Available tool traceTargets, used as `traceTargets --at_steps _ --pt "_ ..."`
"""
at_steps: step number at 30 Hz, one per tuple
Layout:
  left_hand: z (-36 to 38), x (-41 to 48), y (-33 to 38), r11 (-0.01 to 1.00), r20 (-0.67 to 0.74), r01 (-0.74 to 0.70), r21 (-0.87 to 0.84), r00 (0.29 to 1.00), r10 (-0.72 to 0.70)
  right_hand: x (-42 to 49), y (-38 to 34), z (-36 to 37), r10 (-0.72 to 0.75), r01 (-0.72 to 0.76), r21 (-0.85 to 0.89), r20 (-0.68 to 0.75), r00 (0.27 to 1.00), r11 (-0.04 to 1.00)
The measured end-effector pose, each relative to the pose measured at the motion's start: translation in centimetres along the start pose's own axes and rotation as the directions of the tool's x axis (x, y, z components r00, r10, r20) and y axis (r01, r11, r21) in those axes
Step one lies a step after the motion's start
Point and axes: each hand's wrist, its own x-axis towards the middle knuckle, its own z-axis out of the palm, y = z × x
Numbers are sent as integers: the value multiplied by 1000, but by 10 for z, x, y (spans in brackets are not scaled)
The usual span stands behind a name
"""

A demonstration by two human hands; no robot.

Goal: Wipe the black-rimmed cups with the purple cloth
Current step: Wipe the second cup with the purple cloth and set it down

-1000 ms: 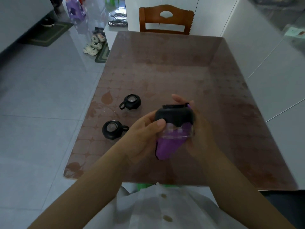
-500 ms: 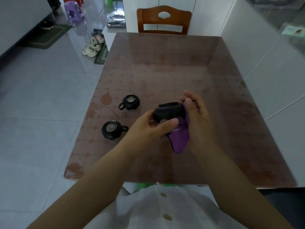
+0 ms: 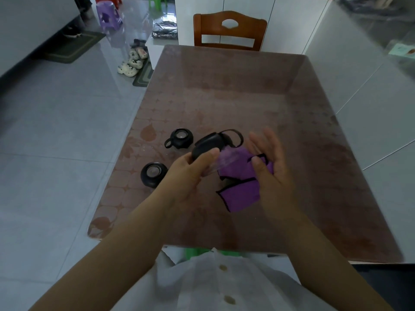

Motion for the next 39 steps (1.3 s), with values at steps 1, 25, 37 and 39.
traceTargets --at_steps 1,25,37,39 --pt "-1 0 3 999 20 2 -41 1000 -1 3 -1 -1 24 -19 65 -70 997 998" --pt "-2 -5 2 954 118 -38 297 993 3 9 -4 29 -43 66 -273 88 995 960" --pt "-6 5 -17 993 136 -13 -116 990 29 11 -15 22 -7 7 -122 2 1000 993" --pt "-5 5 -19 995 145 -32 -97 988 46 8 -18 28 -18 35 -198 85 996 980"
